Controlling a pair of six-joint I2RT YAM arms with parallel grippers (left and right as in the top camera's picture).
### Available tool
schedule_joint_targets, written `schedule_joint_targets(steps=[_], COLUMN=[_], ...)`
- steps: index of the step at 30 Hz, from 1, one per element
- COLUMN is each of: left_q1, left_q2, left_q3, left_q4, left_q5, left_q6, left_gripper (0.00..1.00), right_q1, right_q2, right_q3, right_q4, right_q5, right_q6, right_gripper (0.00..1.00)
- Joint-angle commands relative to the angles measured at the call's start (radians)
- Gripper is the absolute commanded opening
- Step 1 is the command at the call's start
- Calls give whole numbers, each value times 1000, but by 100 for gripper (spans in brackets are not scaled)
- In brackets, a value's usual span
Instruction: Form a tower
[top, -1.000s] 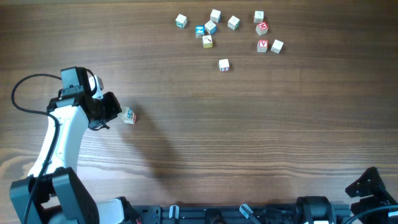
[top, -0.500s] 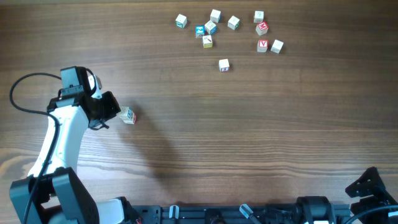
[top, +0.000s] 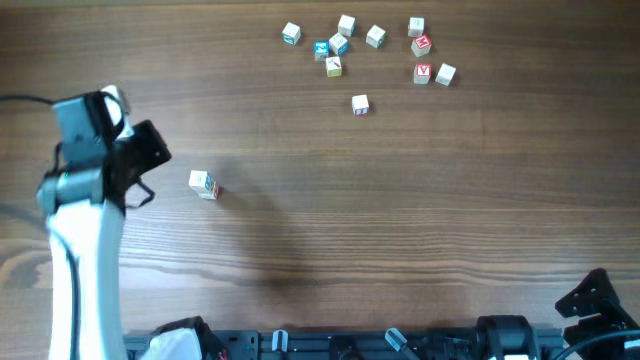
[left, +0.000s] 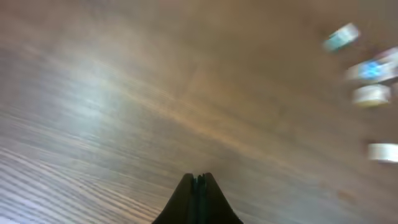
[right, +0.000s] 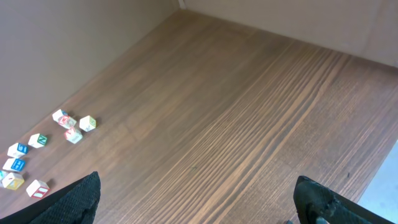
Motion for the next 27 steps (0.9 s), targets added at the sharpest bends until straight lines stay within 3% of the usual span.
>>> schedule_joint_targets(steps=[1, 5, 6, 7, 8, 10, 15, 16, 17, 19, 20, 27], left_q1=[8, 8, 8, 8, 8, 8, 8, 8, 8, 8, 8, 8], left_q2=[-232, -423, -447, -470, -499, -552, -744, -802, -841, -896, -896, -895], left_q3=[23, 23, 23, 23, 23, 23, 23, 23, 21, 21, 21, 21], left_q4=[-86, -229, -256, -286, -310, -339, -349, -362, -378, -461, -489, -595], left_q5=[24, 30, 54, 95, 148, 229, 249, 281, 290, 290, 290, 290], left_q6=[-39, -38, -38, -38, -38, -26, 11, 39, 51, 52, 52, 52], left_gripper=[4, 18, 17, 7, 4, 5, 8, 17, 34, 95, 100, 100], right_q1=[-3, -3, -3, -3, -3, -3, -3, -3, -3, -3, -3, -3], right_q2=[-6, -6, -6, -6, -6, -6, -6, -6, -6, -6, -6, -6], right_q3=[3, 3, 3, 3, 3, 3, 3, 3, 3, 3, 3, 3], right_q4=[2, 2, 2, 2, 2, 2, 2, 2, 2, 2, 2, 2], right_q5=[16, 16, 16, 16, 16, 16, 16, 16, 16, 16, 16, 16], right_q6=[5, 6, 5, 5, 6, 6, 5, 6, 6, 6, 6, 6], right_gripper=[100, 100, 100, 100, 100, 100, 100, 100, 100, 100, 100, 100])
